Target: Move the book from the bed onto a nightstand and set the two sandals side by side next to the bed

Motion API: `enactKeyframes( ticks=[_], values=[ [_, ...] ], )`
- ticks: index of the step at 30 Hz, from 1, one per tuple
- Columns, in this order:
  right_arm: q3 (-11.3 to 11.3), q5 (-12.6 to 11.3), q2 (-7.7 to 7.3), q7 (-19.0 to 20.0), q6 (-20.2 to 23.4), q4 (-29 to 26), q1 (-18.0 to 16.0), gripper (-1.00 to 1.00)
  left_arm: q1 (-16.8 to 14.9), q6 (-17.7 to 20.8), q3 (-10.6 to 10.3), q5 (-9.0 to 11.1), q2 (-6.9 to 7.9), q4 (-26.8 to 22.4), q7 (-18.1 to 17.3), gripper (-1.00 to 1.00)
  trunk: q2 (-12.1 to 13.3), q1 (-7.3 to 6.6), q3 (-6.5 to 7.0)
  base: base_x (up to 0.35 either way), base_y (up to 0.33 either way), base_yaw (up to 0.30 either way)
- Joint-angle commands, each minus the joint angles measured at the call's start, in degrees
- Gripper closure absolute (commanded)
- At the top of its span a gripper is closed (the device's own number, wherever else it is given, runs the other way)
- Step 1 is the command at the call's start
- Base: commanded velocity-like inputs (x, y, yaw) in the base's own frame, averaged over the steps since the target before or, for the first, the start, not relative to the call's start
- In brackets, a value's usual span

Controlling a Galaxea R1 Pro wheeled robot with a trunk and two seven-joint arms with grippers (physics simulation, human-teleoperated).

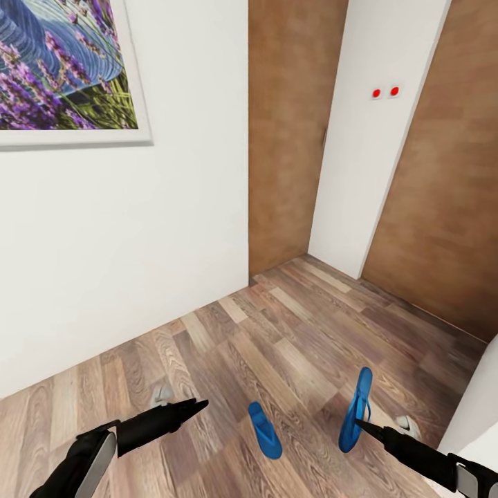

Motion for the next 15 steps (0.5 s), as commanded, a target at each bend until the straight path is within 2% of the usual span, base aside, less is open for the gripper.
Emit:
enactKeyframes(
  ticks=[1, 11, 15],
  values=[
    [0.4, -0.7, 0.01, 0.2, 0.7, 0.2, -0.1, 1.0, 0.0, 0.5, 0.0, 0.3, -0.01, 0.0, -0.1, -1.0, 0.0, 0.02, -0.05, 0.295, -0.024, 0.0],
    [0.4, -0.6, 0.13, 0.2, 0.7, 0.2, -0.1, 1.0, 0.0, 0.5, 0.0, 0.3, -0.02, 0.0, -0.1, -1.0, 0.0, 0.02, -0.05, 0.299, -0.005, 0.0],
    [0.4, -0.6, 0.3, 0.2, 0.7, 0.2, -0.1, 1.0, 0.0, 0.5, 0.0, 0.3, -0.04, 0.0, -0.1, -1.0, 0.0, 0.02, -0.05, 0.092, 0.0, 0.053]
  ],
)
